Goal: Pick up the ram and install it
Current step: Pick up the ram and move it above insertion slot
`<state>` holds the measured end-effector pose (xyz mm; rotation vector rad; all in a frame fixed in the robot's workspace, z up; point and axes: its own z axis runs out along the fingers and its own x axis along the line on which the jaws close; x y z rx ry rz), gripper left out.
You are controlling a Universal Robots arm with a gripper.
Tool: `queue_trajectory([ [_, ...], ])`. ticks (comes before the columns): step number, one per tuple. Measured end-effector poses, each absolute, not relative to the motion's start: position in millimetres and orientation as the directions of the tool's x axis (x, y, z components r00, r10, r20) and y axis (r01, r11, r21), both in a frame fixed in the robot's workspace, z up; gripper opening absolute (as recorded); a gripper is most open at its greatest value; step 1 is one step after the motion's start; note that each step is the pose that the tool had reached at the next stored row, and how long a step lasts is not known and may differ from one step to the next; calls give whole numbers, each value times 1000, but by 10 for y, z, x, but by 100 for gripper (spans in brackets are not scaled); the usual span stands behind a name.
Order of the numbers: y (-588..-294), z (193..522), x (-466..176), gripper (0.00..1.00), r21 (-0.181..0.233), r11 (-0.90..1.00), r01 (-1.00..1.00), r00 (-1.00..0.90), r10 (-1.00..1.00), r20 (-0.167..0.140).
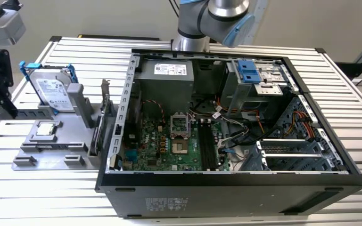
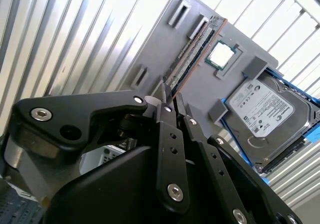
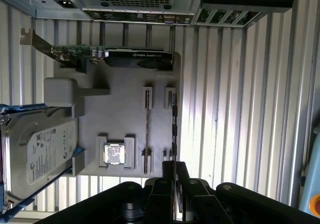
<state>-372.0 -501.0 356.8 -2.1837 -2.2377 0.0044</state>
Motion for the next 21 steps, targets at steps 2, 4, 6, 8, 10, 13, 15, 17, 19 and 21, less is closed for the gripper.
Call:
queue_trajectory([
  [2,-5010,3578,-3720,0,-12,24,1000,-24,1000,9],
  [4,-5010,3589,-3720,0,-12,24,1000,-24,1000,9],
  [6,-5010,3601,-3720,0,-12,24,1000,-24,1000,9],
  [8,-5010,3614,-3720,0,-12,24,1000,-24,1000,9],
  [10,-5010,3624,-3720,0,-12,24,1000,-24,1000,9],
  [13,-5010,3640,-3720,0,-12,24,1000,-24,1000,9],
  [15,-5010,3652,-3720,0,-12,23,1000,-23,1000,9],
  [17,-5010,3671,-3720,0,-13,23,1000,-23,1000,9],
  [19,-5010,3687,-3721,0,-12,23,1000,-22,1000,9],
  [21,-5010,3702,-3721,0,-12,21,1000,-21,1000,9],
])
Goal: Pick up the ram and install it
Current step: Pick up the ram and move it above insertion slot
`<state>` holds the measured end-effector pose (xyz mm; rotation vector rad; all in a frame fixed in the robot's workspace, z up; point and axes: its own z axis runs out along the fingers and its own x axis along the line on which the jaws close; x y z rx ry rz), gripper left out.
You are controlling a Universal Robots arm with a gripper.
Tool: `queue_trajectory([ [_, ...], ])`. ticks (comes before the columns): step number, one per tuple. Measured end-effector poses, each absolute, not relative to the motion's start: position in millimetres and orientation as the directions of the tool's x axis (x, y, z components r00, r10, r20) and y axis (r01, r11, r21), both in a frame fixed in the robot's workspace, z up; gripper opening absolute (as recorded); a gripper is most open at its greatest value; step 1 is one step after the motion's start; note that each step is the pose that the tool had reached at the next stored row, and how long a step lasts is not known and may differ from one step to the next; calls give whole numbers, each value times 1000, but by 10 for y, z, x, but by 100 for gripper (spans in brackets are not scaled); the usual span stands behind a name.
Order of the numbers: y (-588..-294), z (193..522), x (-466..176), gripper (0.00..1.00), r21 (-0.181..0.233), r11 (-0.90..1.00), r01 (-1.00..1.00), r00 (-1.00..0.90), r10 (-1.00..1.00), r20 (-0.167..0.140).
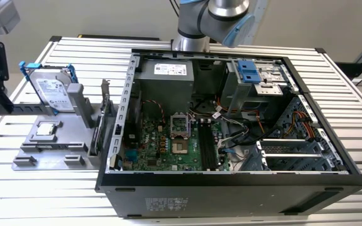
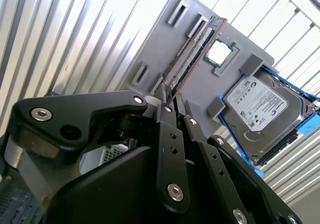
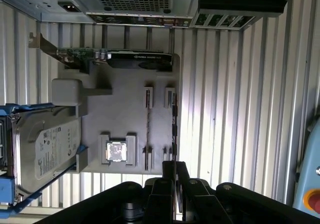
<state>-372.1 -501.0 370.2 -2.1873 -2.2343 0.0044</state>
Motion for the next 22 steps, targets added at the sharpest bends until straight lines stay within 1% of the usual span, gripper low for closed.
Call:
queue_trajectory([
  [22,-5010,3875,-3723,0,-12,16,1000,-16,1000,9],
])
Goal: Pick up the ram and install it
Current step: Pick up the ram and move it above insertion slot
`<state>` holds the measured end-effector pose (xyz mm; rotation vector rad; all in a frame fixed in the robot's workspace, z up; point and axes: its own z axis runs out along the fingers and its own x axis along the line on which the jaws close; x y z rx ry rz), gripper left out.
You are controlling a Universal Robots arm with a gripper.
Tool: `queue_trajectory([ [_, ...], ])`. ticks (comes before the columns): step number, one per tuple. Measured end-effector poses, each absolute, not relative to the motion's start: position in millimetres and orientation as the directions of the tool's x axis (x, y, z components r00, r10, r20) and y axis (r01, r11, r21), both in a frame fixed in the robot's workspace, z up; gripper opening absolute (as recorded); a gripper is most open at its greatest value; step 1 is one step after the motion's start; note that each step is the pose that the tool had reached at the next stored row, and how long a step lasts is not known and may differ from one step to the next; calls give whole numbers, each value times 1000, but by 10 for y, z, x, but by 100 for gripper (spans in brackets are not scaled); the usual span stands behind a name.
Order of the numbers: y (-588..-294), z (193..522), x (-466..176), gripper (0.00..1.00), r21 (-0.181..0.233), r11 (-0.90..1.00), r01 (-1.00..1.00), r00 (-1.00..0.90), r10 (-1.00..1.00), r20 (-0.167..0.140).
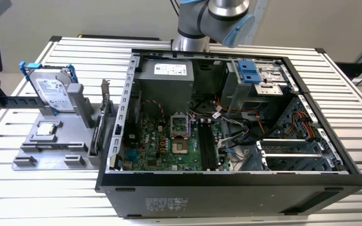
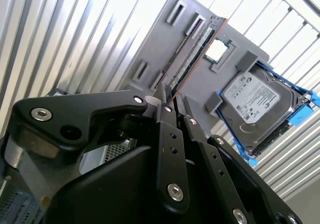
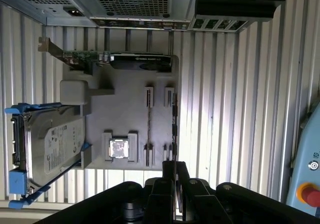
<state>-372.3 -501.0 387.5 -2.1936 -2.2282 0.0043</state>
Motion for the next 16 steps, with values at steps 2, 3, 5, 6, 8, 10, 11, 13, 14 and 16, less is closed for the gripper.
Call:
queue_trajectory([
  [2,-5010,3886,-3724,0,-12,15,1000,-15,1000,9],
  [3,-5010,3893,-3724,0,-13,15,1000,-14,1000,8],
  [5,-5010,3910,-3724,0,-12,14,1000,-14,1000,9],
  [6,-5010,3919,-3724,0,-12,14,1000,-14,1000,9],
  [8,-5009,3941,-3725,0,-12,13,1000,-13,1000,9],
  [10,-5009,3962,-3725,0,-12,13,1000,-13,1000,9],
  [11,-5009,3972,-3725,0,-12,13,1000,-13,1000,9],
  [13,-5010,3991,-3724,0,-12,13,1000,-13,1000,9],
  [14,-5010,4001,-3724,0,-12,13,1000,-13,1000,9],
  [16,-5010,4015,-3724,0,-12,12,1000,-12,1000,9],
])
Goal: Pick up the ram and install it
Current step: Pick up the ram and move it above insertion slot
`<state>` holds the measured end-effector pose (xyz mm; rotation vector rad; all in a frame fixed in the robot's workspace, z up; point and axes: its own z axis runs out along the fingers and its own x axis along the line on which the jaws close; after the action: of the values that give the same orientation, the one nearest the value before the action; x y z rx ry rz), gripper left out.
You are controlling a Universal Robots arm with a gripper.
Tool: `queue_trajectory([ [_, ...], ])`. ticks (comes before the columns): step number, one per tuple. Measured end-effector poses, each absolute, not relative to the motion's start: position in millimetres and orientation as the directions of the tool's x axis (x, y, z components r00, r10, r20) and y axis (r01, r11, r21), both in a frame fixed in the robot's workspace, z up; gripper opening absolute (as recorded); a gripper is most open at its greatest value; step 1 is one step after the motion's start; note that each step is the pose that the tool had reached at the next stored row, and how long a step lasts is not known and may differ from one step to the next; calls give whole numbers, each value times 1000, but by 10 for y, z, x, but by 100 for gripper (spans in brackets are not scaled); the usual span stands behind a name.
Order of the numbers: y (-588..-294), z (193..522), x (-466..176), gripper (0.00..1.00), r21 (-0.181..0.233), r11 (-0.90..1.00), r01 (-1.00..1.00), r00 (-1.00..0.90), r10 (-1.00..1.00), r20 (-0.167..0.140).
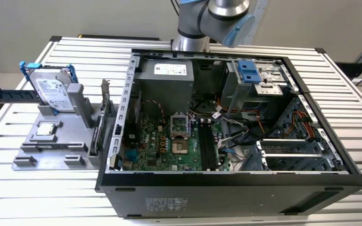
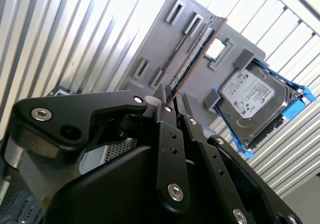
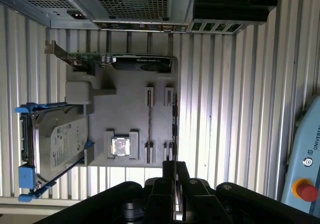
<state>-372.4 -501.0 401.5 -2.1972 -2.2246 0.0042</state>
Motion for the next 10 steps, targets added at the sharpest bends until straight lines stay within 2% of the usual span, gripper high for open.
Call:
queue_trajectory([
  [10,-5010,4077,-3724,0,-12,12,1000,-11,1000,9],
])
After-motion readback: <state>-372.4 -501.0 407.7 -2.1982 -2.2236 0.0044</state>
